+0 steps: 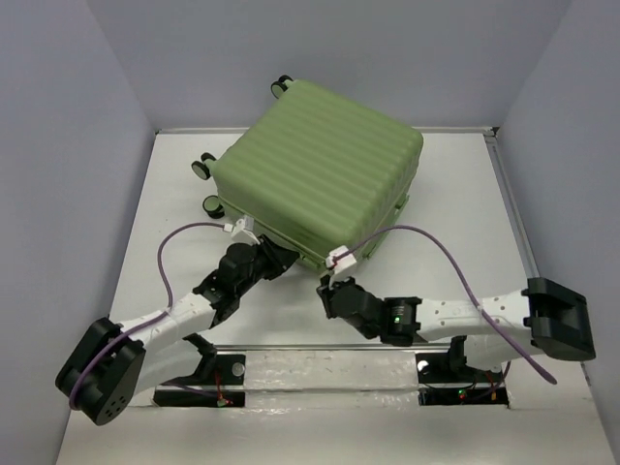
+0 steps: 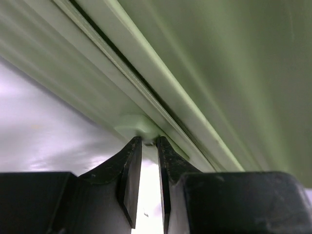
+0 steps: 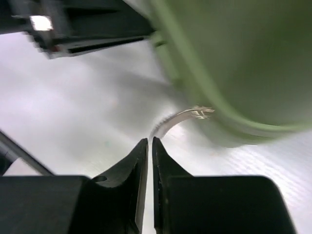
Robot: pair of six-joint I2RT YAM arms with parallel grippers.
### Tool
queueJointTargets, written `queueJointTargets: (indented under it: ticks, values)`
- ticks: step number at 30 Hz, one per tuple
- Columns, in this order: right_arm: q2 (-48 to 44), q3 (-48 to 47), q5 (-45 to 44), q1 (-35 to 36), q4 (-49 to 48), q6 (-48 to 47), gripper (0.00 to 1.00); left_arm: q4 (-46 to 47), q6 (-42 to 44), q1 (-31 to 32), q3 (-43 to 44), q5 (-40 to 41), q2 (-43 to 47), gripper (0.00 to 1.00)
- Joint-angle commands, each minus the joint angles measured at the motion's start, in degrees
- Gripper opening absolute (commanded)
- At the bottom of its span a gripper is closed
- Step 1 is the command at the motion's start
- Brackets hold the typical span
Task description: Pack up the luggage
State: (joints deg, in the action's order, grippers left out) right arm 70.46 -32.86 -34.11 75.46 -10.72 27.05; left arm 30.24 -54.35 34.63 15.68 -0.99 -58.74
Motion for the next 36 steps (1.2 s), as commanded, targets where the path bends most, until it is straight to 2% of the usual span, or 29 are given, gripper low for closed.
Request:
queueJointTargets:
  ticks: [1, 4, 8, 11, 12, 13, 14, 15, 16, 18, 20, 22, 23, 26, 28, 30, 36]
  values:
    - [8.9, -13.4, -7.6, 7.2, 8.7, 3.8, 0.07, 8.4, -1.0, 4.7, 4.7, -3.8, -3.2, 0.29]
    - [15.8, -20.9, -11.7, 8.5, 13.4, 5.6, 0.07, 8.9, -1.1, 5.9, 5.4, -4.1, -4.3, 0.29]
    - [20.2, -26.5, -17.1, 8.5, 13.3, 4.6, 0.07, 8.3, 0.1, 6.1, 6.0, -5.2, -4.3, 0.29]
    - [22.5, -28.9, -21.7, 6.5, 12.5, 4.3, 0.07, 0.2, 3.8, 5.4, 8.7, -4.7, -2.1, 0.33]
    - [22.4, -28.8, -21.8, 6.5, 12.5, 5.1, 0.07, -3.4, 5.1, 4.6, 11.5, -4.3, -1.1, 0.36]
    - [21.1, -28.1, -21.5, 6.5, 12.5, 5.6, 0.07, -6.8, 6.5, 3.4, 13.1, -4.2, -0.1, 0.48]
    - [20.1, -25.9, -20.7, 6.5, 12.5, 7.0, 0.07, -13.8, 9.2, -0.1, 16.2, -4.4, 2.4, 0.55]
    - [18.9, -24.5, -20.3, 6.5, 12.5, 7.8, 0.07, -16.6, 10.6, -2.7, 17.6, -5.1, 3.6, 0.63]
    - [16.2, -22.9, -19.9, 6.5, 12.5, 8.6, 0.07, -20.1, 11.4, -9.2, 19.0, -8.5, 4.7, 0.74]
    - [13.7, -18.7, -18.4, 6.5, 12.5, 10.0, 0.07, -22.1, 12.8, -15.7, 22.6, -13.7, 7.2, 0.85]
    - [10.2, -16.4, -15.6, 6.5, 12.8, 11.4, 0.07, -25.0, 13.5, -23.1, 27.4, -15.1, 7.4, 0.92]
    - [8.0, -13.4, -13.5, 6.5, 12.8, 12.1, 0.07, -26.2, 13.9, -27.1, 30.3, -17.0, 5.9, 0.97]
    - [6.3, -12.7, -11.8, 6.5, 12.8, 12.2, 0.07, -26.1, 13.7, -30.8, 32.4, -17.7, 3.5, 0.98]
    - [4.4, -10.6, -9.6, 6.5, 12.7, 12.0, 0.07, -22.3, 10.6, -36.5, 33.6, -20.6, -1.1, 0.99]
    - [3.5, -10.1, -7.6, 6.5, 12.4, 10.9, 0.07, -15.6, 5.6, -41.1, 33.1, -25.0, -5.8, 0.99]
    - [3.1, -9.9, -6.1, 6.5, 12.1, 10.1, 0.07, -12.4, 3.2, -43.0, 33.7, -27.1, -10.9, 0.99]
    - [2.9, -8.7, -3.7, 6.5, 11.4, 10.0, 0.08, -8.4, 1.7, -43.2, 39.7, -28.6, -22.7, 0.99]
